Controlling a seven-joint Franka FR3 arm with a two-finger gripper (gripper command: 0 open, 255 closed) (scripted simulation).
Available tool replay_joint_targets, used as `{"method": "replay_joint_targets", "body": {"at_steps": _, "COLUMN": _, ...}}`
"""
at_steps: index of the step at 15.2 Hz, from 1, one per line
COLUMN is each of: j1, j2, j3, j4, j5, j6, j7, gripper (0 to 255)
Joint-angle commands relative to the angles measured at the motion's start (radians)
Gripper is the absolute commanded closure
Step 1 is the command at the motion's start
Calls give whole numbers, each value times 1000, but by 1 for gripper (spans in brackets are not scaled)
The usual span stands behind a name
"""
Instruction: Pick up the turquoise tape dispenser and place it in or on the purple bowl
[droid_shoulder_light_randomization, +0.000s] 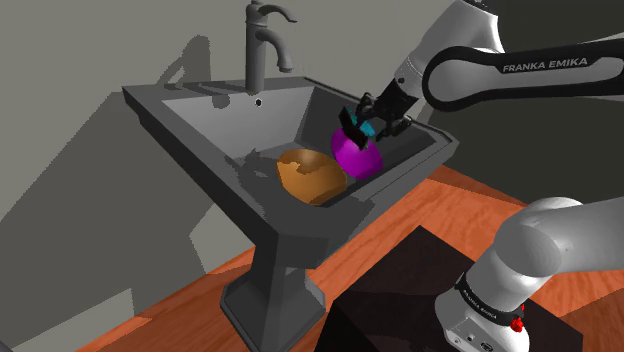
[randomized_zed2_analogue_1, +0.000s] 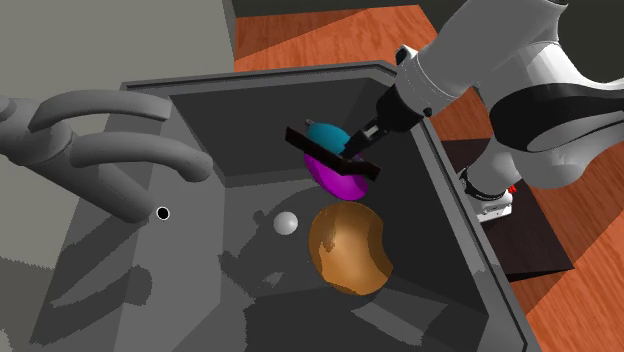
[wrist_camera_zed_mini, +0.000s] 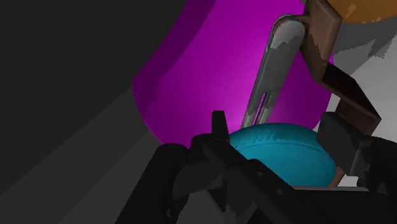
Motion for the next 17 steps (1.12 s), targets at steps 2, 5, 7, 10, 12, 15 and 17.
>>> {"method": "replay_joint_targets", "body": {"at_steps": 2, "j1": 0, "j2": 0, "j3": 0, "j4": 0, "j5": 0, "j6": 0, "j7": 0, "gripper": 0}}
{"method": "replay_joint_targets", "body": {"at_steps": 5, "j1": 0, "j2": 0, "j3": 0, "j4": 0, "j5": 0, "j6": 0, "j7": 0, "gripper": 0}}
{"method": "replay_joint_targets", "body": {"at_steps": 7, "j1": 6, "j2": -52, "j3": -12, "j4": 31, "j5": -2, "j6": -82, "j7": -1, "gripper": 0}}
{"method": "replay_joint_targets", "body": {"at_steps": 10, "j1": 10, "j2": -91, "j3": -23, "j4": 63, "j5": -6, "j6": -154, "j7": -1, "gripper": 0}}
{"method": "replay_joint_targets", "body": {"at_steps": 12, "j1": 10, "j2": -91, "j3": -23, "j4": 62, "j5": -6, "j6": -154, "j7": -1, "gripper": 0}}
{"method": "replay_joint_targets", "body": {"at_steps": 15, "j1": 10, "j2": -91, "j3": -23, "j4": 63, "j5": -6, "j6": -154, "j7": -1, "gripper": 0}}
{"method": "replay_joint_targets", "body": {"at_steps": 17, "j1": 10, "j2": -91, "j3": -23, "j4": 63, "j5": -6, "j6": -154, "j7": -1, "gripper": 0}}
